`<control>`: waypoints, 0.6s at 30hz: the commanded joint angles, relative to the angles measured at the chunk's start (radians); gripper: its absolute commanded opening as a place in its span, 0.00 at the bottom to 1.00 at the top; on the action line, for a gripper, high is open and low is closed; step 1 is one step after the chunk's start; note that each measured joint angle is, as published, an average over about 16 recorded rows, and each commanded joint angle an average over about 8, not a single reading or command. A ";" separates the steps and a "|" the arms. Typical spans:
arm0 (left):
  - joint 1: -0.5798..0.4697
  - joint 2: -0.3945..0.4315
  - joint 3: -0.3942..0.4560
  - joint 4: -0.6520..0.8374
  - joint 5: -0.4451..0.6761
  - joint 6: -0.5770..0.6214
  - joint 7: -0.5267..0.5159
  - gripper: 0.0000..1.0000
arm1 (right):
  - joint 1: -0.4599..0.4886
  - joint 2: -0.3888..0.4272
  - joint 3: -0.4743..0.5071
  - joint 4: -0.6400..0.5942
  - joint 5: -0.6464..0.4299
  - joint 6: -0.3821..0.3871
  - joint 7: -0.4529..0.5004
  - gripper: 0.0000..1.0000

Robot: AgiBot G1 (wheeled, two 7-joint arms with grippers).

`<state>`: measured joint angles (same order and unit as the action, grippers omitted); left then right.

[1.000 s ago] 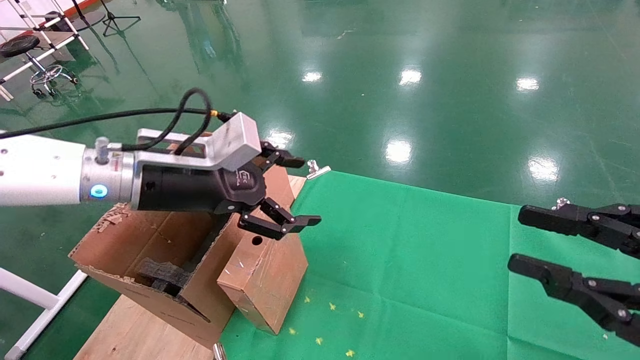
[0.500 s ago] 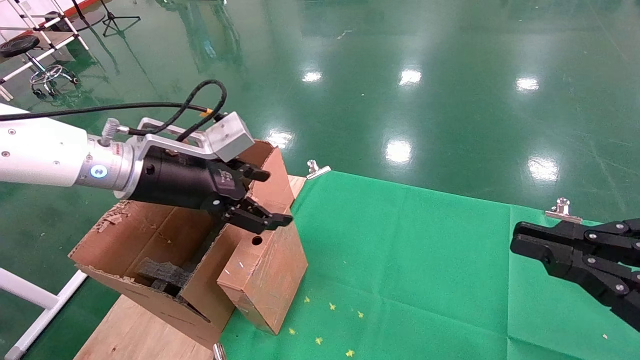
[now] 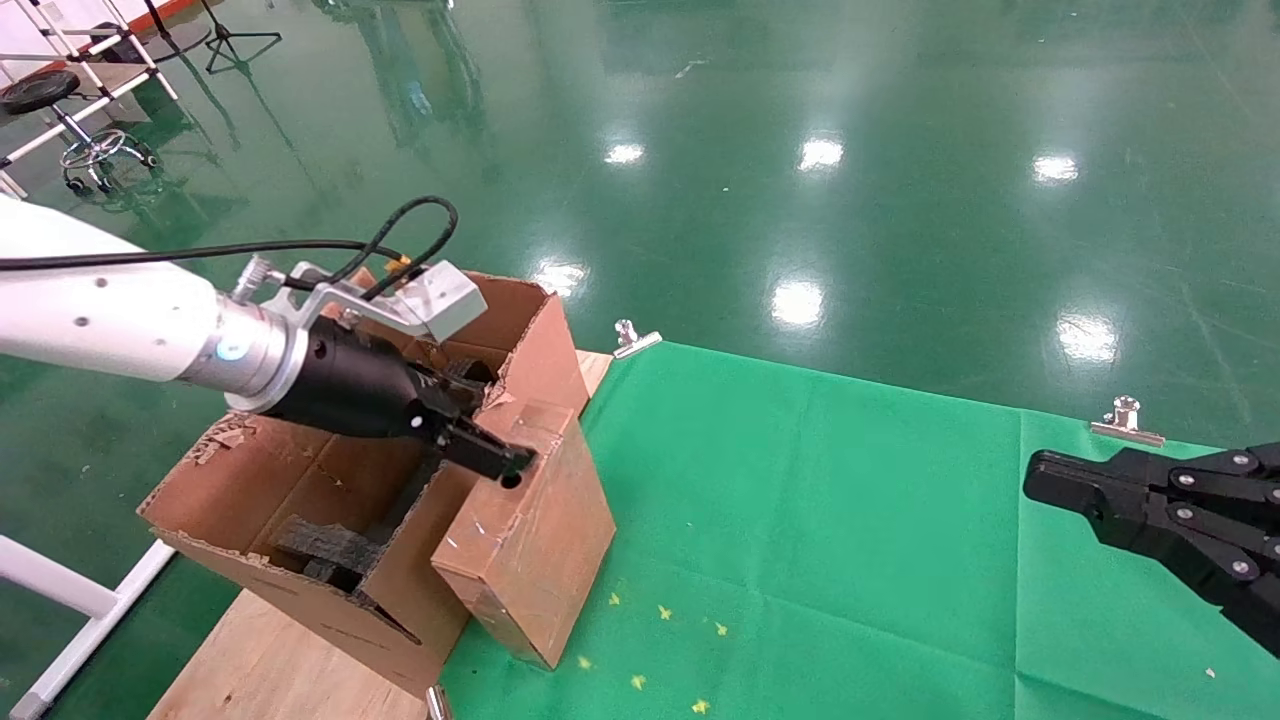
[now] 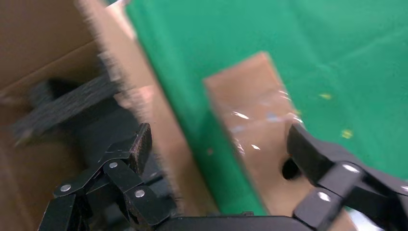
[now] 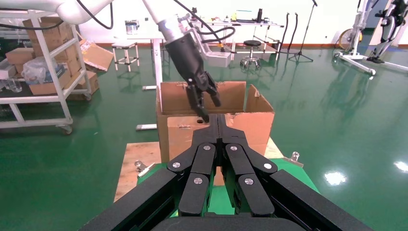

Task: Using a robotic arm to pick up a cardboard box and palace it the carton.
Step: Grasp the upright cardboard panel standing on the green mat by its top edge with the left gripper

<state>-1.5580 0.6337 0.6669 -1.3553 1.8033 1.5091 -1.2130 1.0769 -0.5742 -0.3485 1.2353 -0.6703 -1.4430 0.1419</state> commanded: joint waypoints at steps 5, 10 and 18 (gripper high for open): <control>-0.002 0.022 0.022 -0.002 0.041 -0.007 -0.092 1.00 | 0.000 0.000 0.000 0.000 0.000 0.000 0.000 0.00; -0.012 0.020 0.014 0.000 0.018 -0.012 -0.113 1.00 | 0.000 0.000 0.000 0.000 0.000 0.000 0.000 0.00; -0.040 0.013 -0.002 0.001 -0.034 -0.002 -0.138 1.00 | 0.000 0.000 0.000 0.000 0.000 0.000 0.000 0.00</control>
<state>-1.5939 0.6493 0.6730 -1.3553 1.7757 1.5082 -1.3412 1.0770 -0.5742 -0.3486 1.2353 -0.6703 -1.4430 0.1419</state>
